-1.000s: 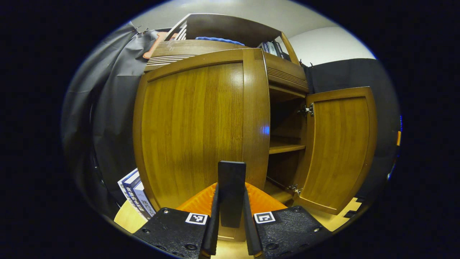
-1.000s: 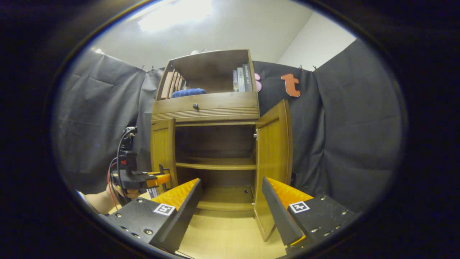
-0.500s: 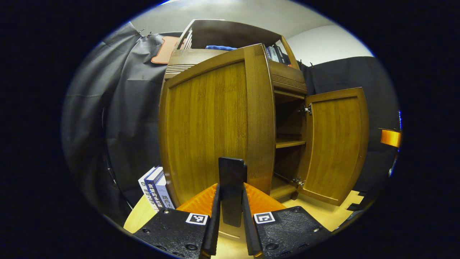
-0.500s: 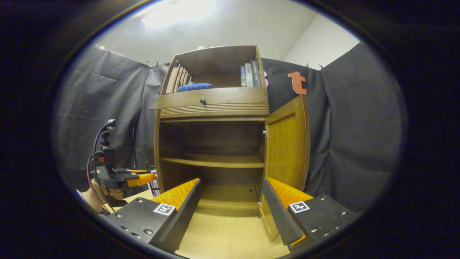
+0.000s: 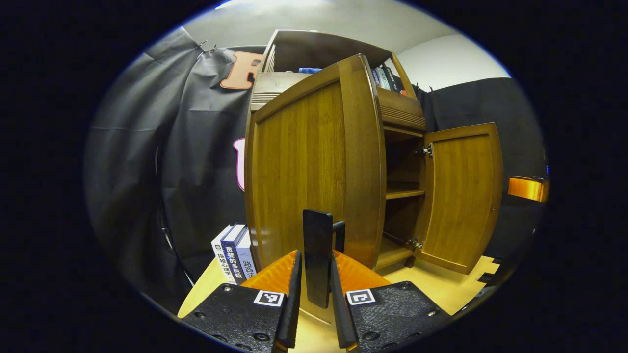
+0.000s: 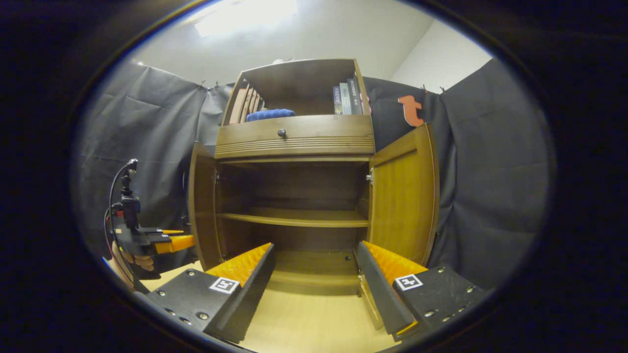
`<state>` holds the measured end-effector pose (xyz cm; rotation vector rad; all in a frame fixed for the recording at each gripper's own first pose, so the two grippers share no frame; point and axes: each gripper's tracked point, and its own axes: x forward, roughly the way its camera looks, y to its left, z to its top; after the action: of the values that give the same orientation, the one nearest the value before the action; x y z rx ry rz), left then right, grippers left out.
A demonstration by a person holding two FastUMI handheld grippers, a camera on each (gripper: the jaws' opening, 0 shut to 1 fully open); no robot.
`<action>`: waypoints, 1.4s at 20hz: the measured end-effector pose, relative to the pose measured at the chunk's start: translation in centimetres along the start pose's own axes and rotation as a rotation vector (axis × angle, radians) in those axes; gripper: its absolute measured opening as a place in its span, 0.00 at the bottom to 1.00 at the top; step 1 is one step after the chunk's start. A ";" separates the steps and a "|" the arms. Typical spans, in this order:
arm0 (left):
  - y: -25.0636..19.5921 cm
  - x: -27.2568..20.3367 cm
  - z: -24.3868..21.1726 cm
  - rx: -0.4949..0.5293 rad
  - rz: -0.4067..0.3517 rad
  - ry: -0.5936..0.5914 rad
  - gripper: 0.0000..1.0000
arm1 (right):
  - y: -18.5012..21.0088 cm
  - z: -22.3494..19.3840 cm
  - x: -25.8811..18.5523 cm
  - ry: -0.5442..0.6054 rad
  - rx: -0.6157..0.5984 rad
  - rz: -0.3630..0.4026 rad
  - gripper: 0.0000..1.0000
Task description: Open the right door of the double-door shoe cabinet with the right hand, and open the left door with the left hand.
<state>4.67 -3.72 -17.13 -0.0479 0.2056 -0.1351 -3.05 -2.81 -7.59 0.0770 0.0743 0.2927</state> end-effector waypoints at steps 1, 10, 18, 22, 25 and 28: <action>0.4 -0.2 0.0 0.004 0.009 -0.001 0.34 | 0.1 -0.1 0.2 0.002 0.002 0.001 0.96; 7.3 -1.8 2.4 0.065 0.187 -0.075 0.18 | 1.3 -0.9 1.7 0.015 0.015 0.025 0.96; 11.6 -2.5 2.1 0.036 0.115 -0.042 0.02 | 3.1 -1.1 2.0 0.023 0.027 0.061 0.99; 13.1 -2.6 2.2 0.026 0.048 -0.045 0.02 | 3.4 -0.7 2.0 0.008 0.026 0.059 1.00; 14.4 -2.6 1.9 0.011 0.000 -0.035 0.02 | 3.3 -0.6 1.6 0.003 0.027 0.049 0.99; 14.8 -2.6 1.9 0.014 -0.032 -0.033 0.02 | 2.5 -0.9 1.1 0.011 0.035 0.008 0.99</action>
<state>4.49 11.36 -15.67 -0.0396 0.1708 -0.1677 -2.76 -0.04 -8.29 0.1103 0.0897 0.3003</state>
